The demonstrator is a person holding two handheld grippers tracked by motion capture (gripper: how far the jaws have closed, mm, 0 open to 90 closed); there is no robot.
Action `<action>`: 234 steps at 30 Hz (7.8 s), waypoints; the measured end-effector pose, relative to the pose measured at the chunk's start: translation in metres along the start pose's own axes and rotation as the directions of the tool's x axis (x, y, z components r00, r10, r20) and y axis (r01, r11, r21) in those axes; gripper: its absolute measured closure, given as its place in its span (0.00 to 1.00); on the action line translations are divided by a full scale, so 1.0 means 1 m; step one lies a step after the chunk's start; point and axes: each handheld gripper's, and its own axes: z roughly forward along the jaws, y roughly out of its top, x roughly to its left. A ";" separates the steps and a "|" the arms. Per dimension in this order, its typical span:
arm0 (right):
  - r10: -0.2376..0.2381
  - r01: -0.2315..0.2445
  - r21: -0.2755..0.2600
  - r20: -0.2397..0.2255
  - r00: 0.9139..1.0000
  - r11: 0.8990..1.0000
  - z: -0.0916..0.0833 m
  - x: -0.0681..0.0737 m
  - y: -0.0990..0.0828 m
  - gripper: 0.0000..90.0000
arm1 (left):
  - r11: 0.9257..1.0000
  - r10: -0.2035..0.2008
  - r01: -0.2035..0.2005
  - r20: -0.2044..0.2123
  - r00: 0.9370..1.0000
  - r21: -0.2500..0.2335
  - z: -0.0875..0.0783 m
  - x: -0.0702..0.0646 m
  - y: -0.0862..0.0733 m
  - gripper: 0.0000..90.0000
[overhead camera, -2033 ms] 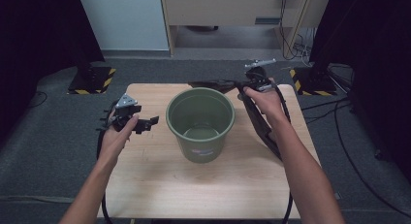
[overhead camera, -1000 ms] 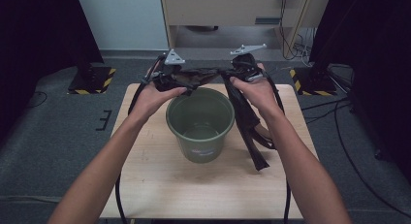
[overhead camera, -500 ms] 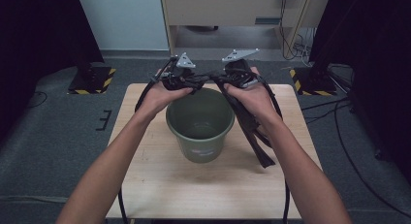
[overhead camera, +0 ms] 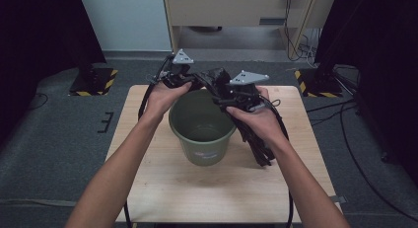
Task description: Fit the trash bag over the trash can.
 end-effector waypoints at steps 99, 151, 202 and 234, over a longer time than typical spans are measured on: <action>0.036 -0.032 0.061 -0.054 0.998 0.998 -0.002 0.017 -0.008 1.00 | 0.982 0.168 -0.169 0.030 0.985 0.083 -0.021 -0.056 -0.040 0.36; 0.058 -0.053 0.057 -0.088 0.994 0.997 0.001 0.026 -0.006 0.99 | 0.974 0.196 -0.205 0.095 0.976 0.097 -0.014 -0.050 -0.046 0.49; 0.023 -0.021 0.063 -0.034 0.999 0.998 -0.037 0.005 -0.045 0.99 | 0.975 0.144 -0.164 0.139 0.980 0.149 -0.015 -0.055 -0.052 0.87; 0.035 -0.033 0.094 -0.024 0.999 0.995 -0.017 0.004 -0.026 1.00 | 0.959 0.271 -0.279 0.128 0.954 0.049 -0.003 -0.074 -0.028 0.99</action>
